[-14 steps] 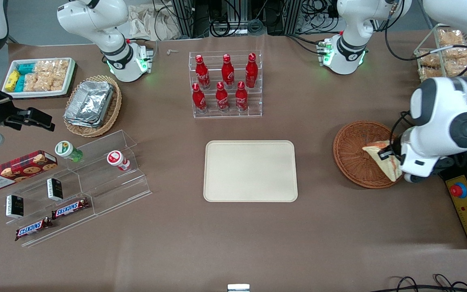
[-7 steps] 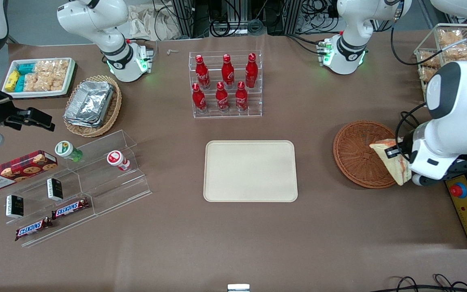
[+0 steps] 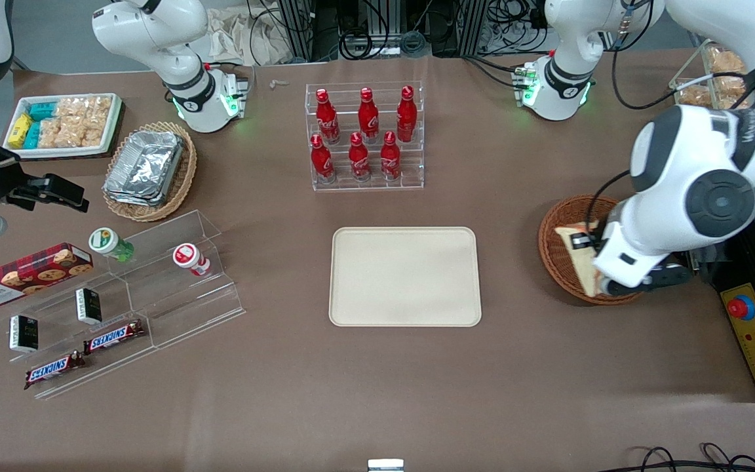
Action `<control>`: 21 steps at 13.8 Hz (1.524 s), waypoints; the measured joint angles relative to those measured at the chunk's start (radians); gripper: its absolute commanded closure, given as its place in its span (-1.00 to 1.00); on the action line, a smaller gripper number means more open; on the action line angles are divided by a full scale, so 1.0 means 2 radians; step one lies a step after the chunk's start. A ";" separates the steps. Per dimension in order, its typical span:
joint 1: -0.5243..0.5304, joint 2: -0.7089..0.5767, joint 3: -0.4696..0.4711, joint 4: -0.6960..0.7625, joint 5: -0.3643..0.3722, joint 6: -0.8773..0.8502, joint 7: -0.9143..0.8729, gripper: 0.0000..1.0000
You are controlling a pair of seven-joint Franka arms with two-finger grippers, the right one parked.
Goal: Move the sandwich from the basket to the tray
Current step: 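Carry the sandwich over the cream tray with the left gripper, then lower the sandwich onto the tray and open the left gripper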
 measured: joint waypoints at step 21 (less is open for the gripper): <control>-0.114 0.195 -0.037 0.011 0.037 0.175 -0.039 -0.99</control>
